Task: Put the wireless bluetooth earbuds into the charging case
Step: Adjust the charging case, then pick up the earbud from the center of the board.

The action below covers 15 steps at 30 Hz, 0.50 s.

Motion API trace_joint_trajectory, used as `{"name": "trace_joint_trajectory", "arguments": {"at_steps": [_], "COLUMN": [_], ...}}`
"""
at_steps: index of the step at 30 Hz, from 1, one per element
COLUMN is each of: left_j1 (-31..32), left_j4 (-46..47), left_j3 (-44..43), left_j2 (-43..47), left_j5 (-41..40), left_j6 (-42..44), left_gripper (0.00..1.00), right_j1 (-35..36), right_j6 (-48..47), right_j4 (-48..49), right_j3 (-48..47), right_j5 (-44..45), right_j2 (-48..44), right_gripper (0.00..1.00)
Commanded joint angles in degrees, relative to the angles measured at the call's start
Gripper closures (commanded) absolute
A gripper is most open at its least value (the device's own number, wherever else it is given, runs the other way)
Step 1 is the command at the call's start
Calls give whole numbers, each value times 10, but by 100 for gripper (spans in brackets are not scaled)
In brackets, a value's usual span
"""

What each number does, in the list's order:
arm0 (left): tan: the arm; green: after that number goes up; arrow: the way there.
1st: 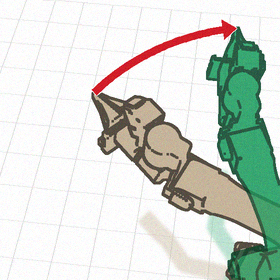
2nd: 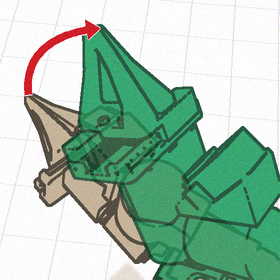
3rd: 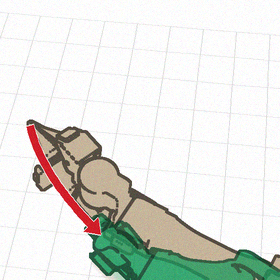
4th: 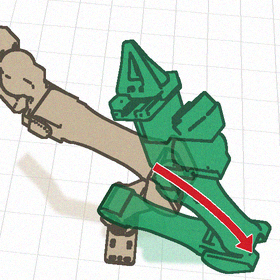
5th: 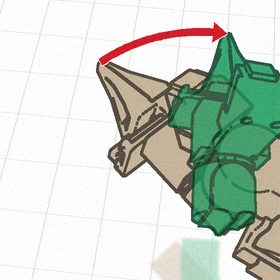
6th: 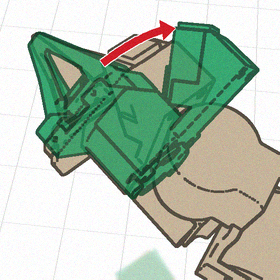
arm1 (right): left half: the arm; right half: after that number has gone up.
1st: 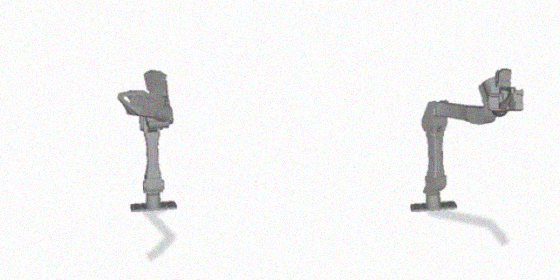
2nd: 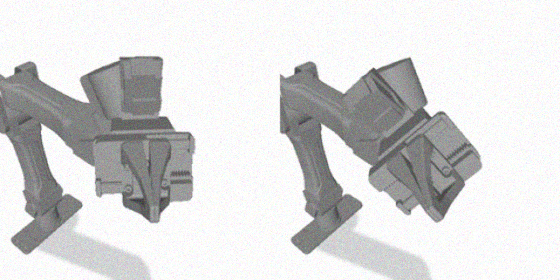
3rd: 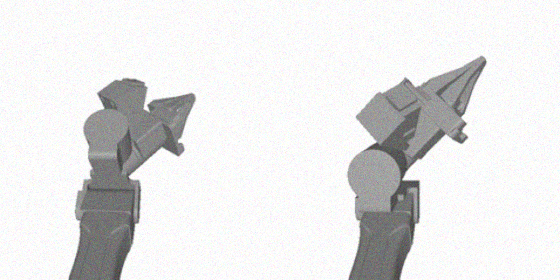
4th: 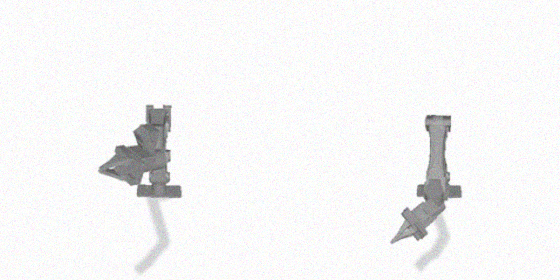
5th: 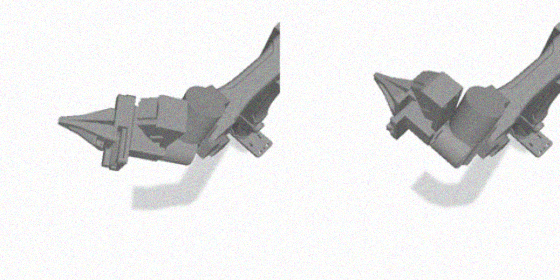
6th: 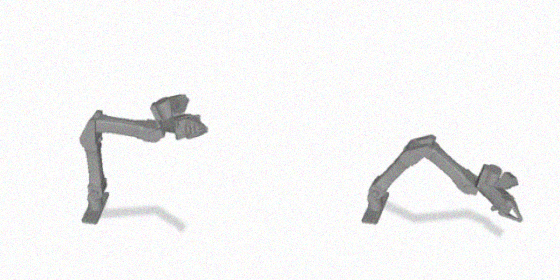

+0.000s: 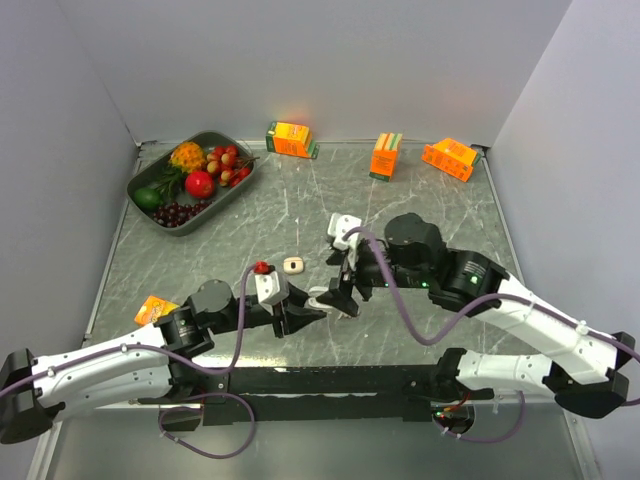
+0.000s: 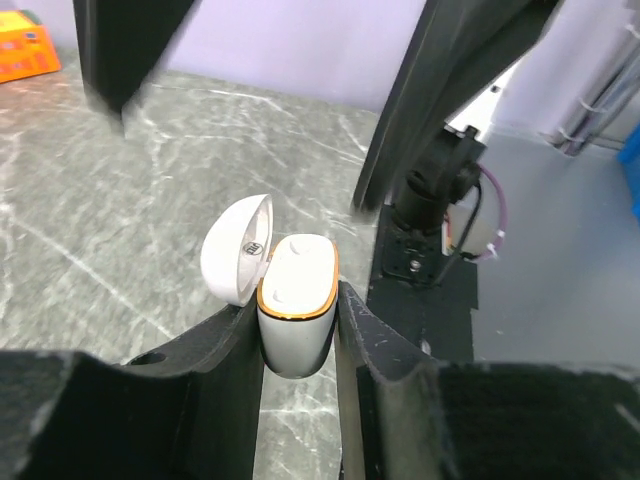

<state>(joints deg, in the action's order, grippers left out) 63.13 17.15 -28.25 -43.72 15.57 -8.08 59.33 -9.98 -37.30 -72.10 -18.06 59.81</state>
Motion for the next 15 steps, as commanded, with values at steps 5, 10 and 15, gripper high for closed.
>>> {"name": "trace_joint_trajectory", "arguments": {"at_steps": [5,10,15], "left_j1": [-7,-6,-5], "left_j4": [7,-39,-61], "left_j3": [46,87,98], "left_j2": [135,238,292], "left_j5": [-139,-199,-248], "left_j6": [-68,-120,-156], "left_gripper": [99,99,99], "right_j1": [-100,-154,-156], "right_j6": [157,232,255], "right_j4": [136,210,280], "right_j3": [71,184,262], "right_j5": [96,15,-51], "right_j2": [-91,-98,-39], "right_gripper": [17,31,35]}}
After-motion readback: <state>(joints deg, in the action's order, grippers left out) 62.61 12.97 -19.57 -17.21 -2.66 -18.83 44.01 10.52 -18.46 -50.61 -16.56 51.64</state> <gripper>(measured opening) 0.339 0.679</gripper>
